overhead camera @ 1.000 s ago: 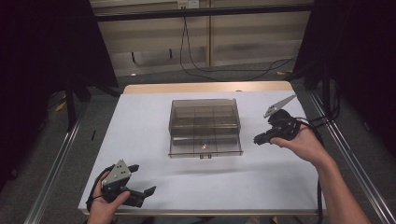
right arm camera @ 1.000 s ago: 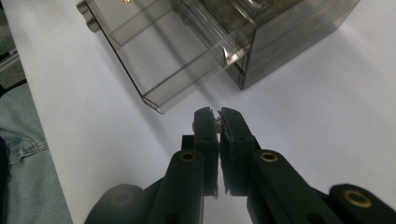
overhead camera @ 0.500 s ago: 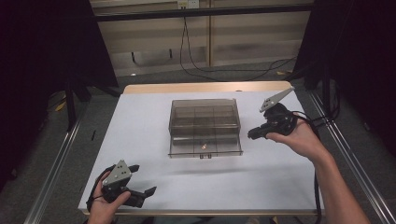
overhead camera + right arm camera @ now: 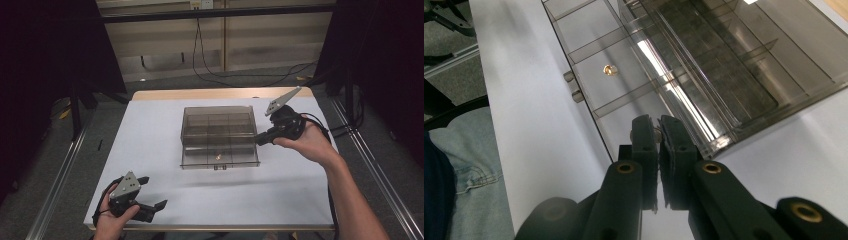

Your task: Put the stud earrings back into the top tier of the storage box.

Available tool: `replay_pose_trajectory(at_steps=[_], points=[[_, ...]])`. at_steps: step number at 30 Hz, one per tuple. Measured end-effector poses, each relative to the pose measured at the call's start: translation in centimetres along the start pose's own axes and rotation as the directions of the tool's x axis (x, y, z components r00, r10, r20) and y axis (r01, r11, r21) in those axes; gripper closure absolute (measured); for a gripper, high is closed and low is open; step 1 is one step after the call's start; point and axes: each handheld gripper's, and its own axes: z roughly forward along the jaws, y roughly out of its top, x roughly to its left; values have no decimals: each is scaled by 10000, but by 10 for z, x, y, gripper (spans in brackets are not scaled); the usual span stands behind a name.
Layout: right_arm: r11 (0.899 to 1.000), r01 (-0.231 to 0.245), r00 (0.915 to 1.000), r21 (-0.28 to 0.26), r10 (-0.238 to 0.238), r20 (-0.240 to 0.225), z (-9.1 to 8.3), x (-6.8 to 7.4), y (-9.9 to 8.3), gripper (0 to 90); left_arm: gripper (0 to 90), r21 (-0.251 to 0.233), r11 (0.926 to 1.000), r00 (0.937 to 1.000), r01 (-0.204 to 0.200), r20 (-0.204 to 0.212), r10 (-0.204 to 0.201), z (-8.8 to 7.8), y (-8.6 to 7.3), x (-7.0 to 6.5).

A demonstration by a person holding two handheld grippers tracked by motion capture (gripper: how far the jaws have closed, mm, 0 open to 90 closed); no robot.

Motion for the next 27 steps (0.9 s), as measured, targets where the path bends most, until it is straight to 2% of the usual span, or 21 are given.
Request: replay_pose_trajectory(at_steps=[9,27], points=[[9986,290,9995,451,-286,-105,14,5,16,864,30,-12,10000,10000,4,8,-4,0,0,0],[9907,799,9967,1101,-778,-236,37,14,35,864,27,-17,10000,10000,-12,18,12,-1,0,1]])
